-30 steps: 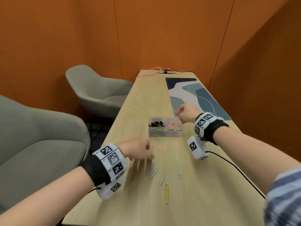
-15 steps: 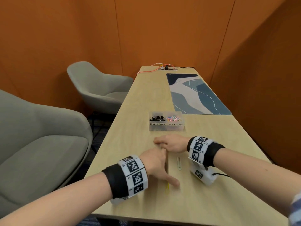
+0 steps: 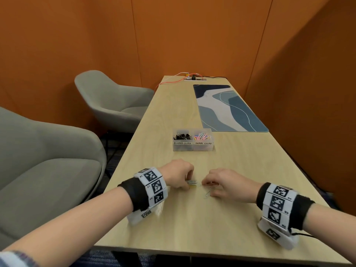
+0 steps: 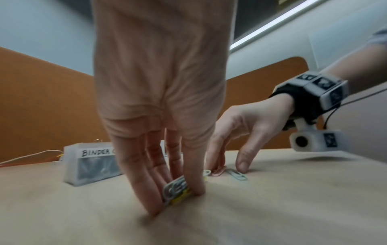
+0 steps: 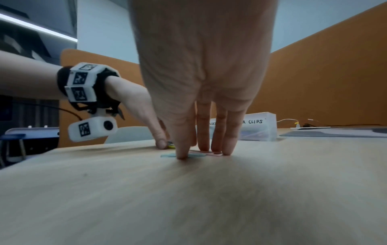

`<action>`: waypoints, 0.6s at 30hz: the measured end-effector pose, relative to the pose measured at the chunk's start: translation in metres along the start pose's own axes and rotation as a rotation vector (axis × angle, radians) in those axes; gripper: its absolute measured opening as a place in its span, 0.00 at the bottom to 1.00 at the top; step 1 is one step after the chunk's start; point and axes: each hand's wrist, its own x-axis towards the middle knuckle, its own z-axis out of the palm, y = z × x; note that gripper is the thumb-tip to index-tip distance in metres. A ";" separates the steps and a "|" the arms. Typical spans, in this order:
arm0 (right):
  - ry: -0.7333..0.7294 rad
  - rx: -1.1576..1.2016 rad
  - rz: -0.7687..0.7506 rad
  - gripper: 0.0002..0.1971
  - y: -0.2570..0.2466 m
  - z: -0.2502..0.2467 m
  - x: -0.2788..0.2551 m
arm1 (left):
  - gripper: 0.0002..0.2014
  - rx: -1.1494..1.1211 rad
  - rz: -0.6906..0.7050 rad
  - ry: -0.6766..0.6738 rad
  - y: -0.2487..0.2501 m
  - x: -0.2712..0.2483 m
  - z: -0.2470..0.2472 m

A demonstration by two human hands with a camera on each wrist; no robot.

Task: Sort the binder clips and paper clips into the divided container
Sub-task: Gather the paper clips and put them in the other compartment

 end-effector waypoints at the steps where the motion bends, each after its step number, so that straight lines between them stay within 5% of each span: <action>1: 0.004 -0.017 -0.001 0.15 -0.002 0.000 0.004 | 0.15 0.009 0.008 0.016 -0.001 0.002 -0.001; 8: -0.075 -0.245 0.010 0.10 -0.015 -0.002 0.026 | 0.14 0.082 0.033 -0.018 -0.008 0.017 -0.007; 18: -0.111 -0.245 0.133 0.09 -0.022 -0.007 0.034 | 0.15 0.051 0.020 -0.115 -0.014 0.030 -0.012</action>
